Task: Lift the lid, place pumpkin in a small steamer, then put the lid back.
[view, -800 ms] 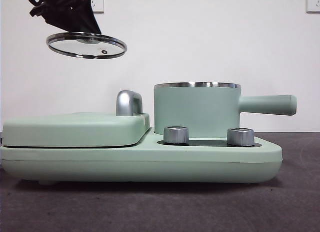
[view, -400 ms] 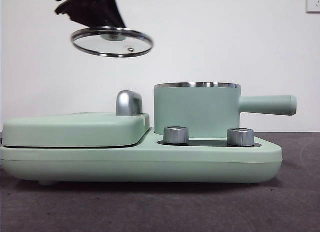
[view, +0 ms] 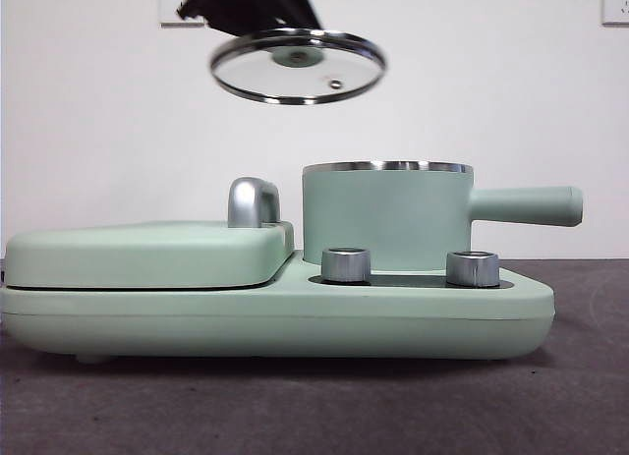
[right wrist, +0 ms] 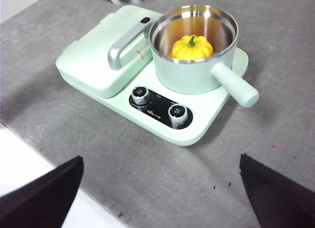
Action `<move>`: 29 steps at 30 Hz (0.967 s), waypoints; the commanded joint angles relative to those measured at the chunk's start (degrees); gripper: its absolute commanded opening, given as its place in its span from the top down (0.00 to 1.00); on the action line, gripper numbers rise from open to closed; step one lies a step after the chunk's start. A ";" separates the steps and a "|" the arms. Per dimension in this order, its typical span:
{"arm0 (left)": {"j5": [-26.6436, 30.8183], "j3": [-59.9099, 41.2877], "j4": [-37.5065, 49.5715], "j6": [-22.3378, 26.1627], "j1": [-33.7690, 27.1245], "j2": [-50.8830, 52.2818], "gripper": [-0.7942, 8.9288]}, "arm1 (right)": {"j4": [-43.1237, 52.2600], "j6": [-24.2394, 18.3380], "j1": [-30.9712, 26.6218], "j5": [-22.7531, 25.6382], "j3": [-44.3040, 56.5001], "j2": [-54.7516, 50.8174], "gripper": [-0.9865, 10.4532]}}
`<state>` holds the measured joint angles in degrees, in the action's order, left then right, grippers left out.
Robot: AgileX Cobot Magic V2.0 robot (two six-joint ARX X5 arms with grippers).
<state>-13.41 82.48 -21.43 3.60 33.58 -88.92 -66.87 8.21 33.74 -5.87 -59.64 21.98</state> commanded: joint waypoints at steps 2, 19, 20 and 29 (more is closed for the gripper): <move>-0.11 1.46 3.67 -0.20 2.54 -2.89 0.90 | 1.29 -0.11 0.42 -0.33 -0.35 -0.02 0.47; 1.25 1.44 15.67 3.67 7.37 -12.37 0.90 | 1.29 -0.92 0.42 -0.33 -0.35 -0.02 0.47; 2.51 1.44 15.69 3.69 7.37 -12.52 0.90 | 1.27 -0.92 0.42 -0.33 -0.35 -0.02 0.47; 3.54 1.44 16.72 4.28 7.37 -13.88 0.90 | 1.27 -0.87 0.42 -0.31 -0.35 -0.02 0.47</move>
<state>-9.58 82.46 -6.59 6.85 40.42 -101.71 -66.17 7.75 33.74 -6.04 -59.57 21.98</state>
